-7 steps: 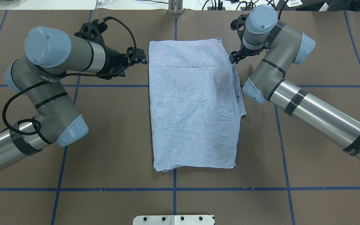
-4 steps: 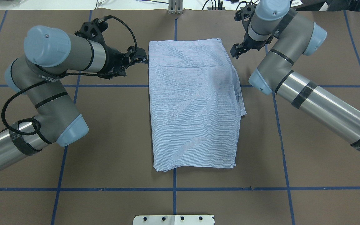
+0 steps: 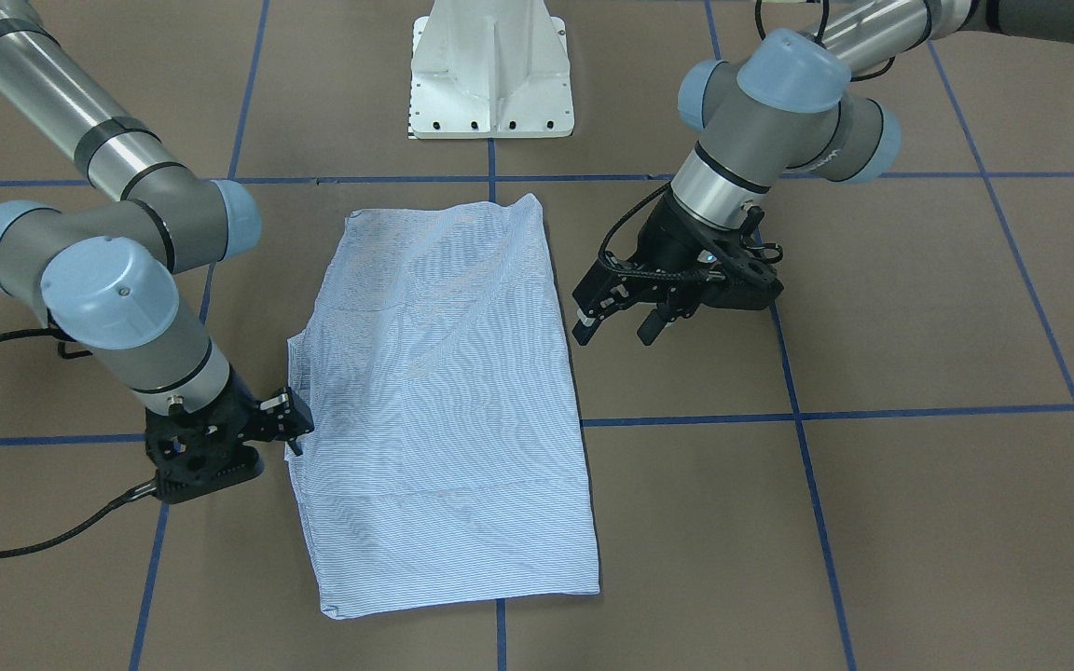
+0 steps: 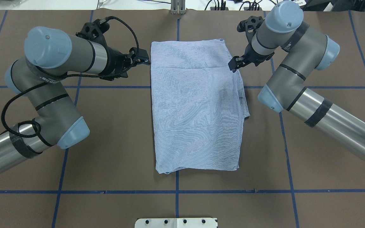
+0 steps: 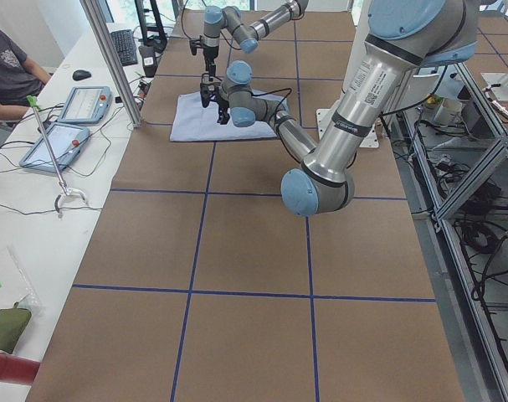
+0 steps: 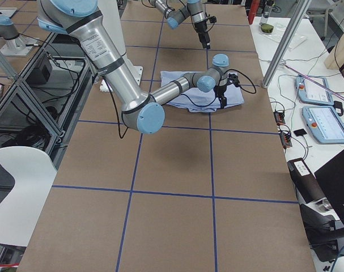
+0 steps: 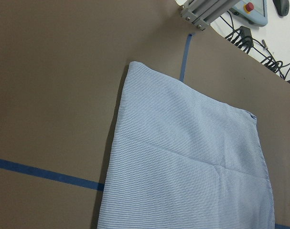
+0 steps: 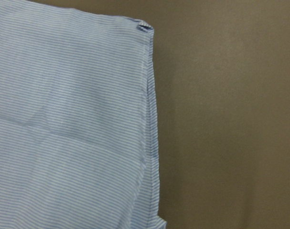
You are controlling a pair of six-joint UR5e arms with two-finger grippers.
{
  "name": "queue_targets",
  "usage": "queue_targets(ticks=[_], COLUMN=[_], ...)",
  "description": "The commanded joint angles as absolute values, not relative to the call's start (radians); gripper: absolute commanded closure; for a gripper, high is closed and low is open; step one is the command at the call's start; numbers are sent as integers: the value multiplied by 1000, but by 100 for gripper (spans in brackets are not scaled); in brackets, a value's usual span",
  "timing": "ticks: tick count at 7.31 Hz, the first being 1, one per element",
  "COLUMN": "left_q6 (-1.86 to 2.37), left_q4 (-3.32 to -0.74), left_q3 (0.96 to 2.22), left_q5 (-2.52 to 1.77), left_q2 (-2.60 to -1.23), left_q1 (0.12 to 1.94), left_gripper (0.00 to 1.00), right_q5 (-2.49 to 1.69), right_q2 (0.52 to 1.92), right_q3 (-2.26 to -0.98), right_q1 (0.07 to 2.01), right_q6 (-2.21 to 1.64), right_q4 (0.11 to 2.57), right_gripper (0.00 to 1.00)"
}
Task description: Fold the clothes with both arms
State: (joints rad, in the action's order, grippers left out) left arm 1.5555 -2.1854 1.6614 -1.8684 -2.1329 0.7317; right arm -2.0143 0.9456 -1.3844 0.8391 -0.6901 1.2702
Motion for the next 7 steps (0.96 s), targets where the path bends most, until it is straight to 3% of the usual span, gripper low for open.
queue_targets(ticks=[1,7], left_q6=[1555,1555], left_q4=[-2186,-2186], left_q3=[1661,1660], left_q5=[-1868,-1868], left_q2=[-2134,-2137], left_q1=[732,721], left_gripper=[1,1], right_q5=[-2013,-2023], right_q2=[957,1037], right_q3=[-1404,-1427], right_q1=[789,787], right_q6=[-739,-738], right_q4=[1270,1304], right_gripper=[0,0])
